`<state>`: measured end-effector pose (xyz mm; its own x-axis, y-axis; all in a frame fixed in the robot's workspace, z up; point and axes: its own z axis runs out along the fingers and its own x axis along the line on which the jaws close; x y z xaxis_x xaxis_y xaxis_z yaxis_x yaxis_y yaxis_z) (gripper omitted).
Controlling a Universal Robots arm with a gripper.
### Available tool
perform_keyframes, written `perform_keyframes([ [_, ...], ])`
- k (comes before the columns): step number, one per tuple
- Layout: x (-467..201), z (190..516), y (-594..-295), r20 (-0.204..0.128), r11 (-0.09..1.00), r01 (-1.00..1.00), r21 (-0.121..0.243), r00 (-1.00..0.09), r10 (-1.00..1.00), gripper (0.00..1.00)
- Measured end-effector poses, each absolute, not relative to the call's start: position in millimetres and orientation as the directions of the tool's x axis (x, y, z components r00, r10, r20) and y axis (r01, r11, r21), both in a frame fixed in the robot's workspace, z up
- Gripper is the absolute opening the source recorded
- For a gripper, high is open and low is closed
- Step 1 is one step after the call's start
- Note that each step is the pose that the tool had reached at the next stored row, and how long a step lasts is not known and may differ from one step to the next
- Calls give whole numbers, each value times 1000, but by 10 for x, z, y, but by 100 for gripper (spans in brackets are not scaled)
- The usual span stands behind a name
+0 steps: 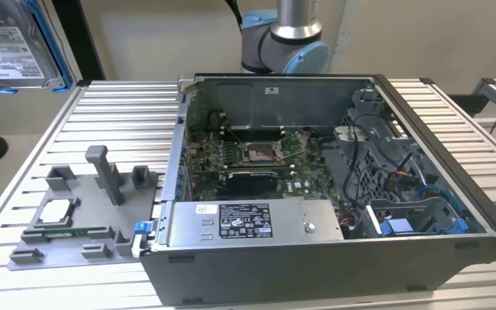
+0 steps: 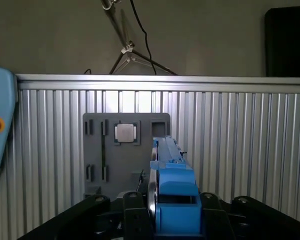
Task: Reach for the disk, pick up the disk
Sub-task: 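Pick up the disk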
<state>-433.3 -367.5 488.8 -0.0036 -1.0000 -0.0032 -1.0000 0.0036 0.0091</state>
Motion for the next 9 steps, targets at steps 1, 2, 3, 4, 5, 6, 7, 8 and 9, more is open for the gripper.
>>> perform_keyframes([
  [1, -4333, 4888, -3675, -3, 4, -1000, 9, -4, -1000, 0],
  [2, -4333, 4888, -3675, -3, 4, -1000, 9, -4, -1000, 0],
  [3, -4333, 4888, -3675, -4, 4, -1000, 9, -4, -1000, 0],
  [4, -4333, 4888, -3675, -4, 4, -1000, 9, -4, -1000, 0],
  [5, -4333, 4888, -3675, -4, 4, -1000, 9, -4, -1000, 0],
  [6, -4333, 4890, -3675, -4, 4, -1000, 9, -4, -1000, 0],
  [7, -4333, 4895, -3676, -4, 4, -1000, 9, -4, -1000, 0],
  [8, -4333, 4902, -3676, -4, 4, -1000, 9, -4, -1000, 0],
  [9, -4333, 4912, -3675, -4, 4, -1000, 9, -4, -1000, 0],
])
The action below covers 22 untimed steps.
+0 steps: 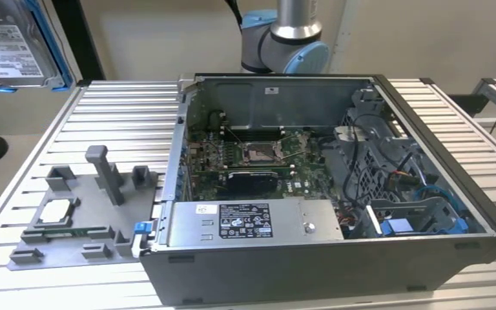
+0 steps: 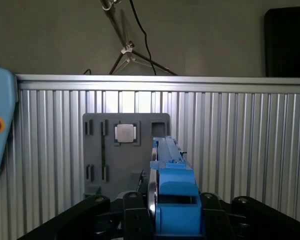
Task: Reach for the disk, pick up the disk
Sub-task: 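Pick up the disk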
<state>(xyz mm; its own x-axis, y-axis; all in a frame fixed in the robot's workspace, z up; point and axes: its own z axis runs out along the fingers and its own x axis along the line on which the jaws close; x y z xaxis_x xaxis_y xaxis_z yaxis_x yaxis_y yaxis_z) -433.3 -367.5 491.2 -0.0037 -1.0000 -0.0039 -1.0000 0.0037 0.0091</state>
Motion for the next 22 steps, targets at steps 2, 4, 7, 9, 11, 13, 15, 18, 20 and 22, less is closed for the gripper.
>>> perform_keyframes([
  [2, -4333, 4914, -3676, -4, 4, -1000, 9, -4, -1000, 0],
  [4, -4333, 4914, -3675, -4, 4, -1000, 9, -4, -1000, 0],
  [7, -4333, 4914, -3676, -4, 4, -1000, 9, -4, -1000, 0],
  [9, -4333, 4914, -3675, -4, 4, -1000, 9, -4, -1000, 0],
  [11, -4331, 4916, -3675, -4, 4, -1000, 9, -4, -1000, 0],
  [13, -4327, 4915, -3675, -4, 4, -1000, 9, -4, -1000, 0],
  [15, -4324, 4914, -3675, -4, 4, -1000, 9, -4, -1000, 0],
  [18, -4313, 4915, -3676, -4, 4, -1000, 9, -4, -1000, 0],
  [20, -4289, 4915, -3675, -4, 4, -1000, 9, -4, -1000, 0],
  [22, -4246, 4915, -3675, -4, 4, -1000, 9, -4, -1000, 0],
])
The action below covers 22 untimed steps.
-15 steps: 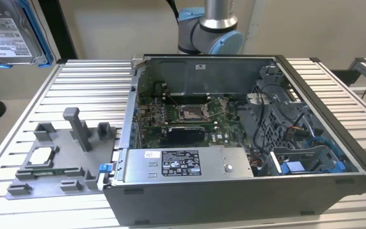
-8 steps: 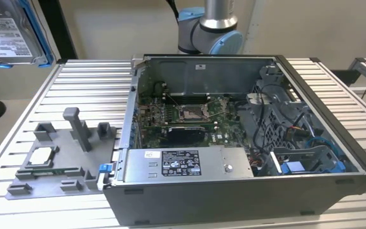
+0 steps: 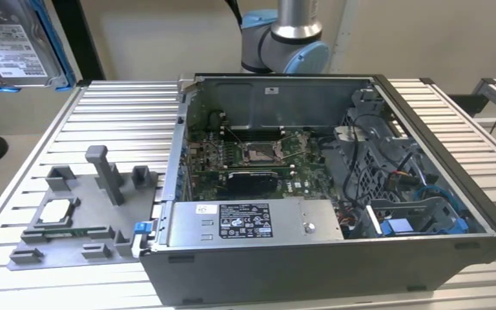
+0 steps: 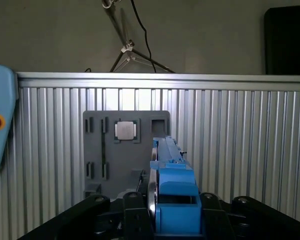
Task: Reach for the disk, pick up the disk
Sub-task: 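Pick up the disk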
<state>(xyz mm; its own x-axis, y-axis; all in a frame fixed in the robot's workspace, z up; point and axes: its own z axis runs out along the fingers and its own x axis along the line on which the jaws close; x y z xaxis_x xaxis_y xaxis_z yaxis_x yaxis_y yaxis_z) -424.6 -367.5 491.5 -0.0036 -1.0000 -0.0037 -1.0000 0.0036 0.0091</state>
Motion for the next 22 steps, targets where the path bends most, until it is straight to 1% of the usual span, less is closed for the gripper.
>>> perform_keyframes([
  [22, -3558, 4915, -3672, -4, 4, -1000, 9, -4, -1000, 0],
])
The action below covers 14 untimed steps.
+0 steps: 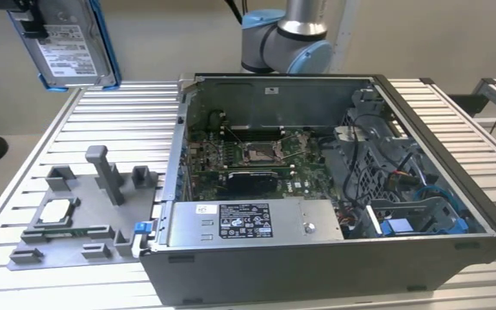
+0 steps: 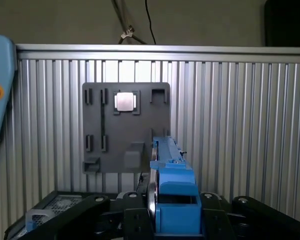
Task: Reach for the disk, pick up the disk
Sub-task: 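Pick up the disk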
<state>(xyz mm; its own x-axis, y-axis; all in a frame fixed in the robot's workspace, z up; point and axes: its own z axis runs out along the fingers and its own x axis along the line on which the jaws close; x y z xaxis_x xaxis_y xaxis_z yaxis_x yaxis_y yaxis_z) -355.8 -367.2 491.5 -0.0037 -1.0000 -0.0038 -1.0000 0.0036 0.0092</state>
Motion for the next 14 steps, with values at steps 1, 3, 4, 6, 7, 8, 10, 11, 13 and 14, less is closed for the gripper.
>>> perform_keyframes([
  [1, -3521, 4915, -3672, -4, 4, -1000, 9, -4, -1000, 0],
  [3, -3451, 4915, -3672, -4, 4, -1000, 9, -4, -1000, 0],
  [4, -3416, 4914, -3672, -4, 4, -1000, 9, -4, -1000, 0],
  [6, -3345, 4914, -3671, -4, 4, -1000, 9, -4, -1000, 0],
  [7, -3308, 4915, -3671, -4, 4, -1000, 9, -4, -1000, 0],
  [8, -3271, 4915, -3671, -4, 4, -1000, 9, -4, -1000, 0],
  [10, -3197, 4914, -3671, -4, 4, -1000, 9, -4, -1000, 0],
  [11, -3161, 4915, -3671, -4, 4, -1000, 10, -4, -1000, 0],
  [13, -3086, 4915, -3670, -4, 4, -1000, 10, -4, -1000, 0],
  [14, -3052, 4915, -3670, -4, 4, -1000, 10, -4, -1000, 0],
])
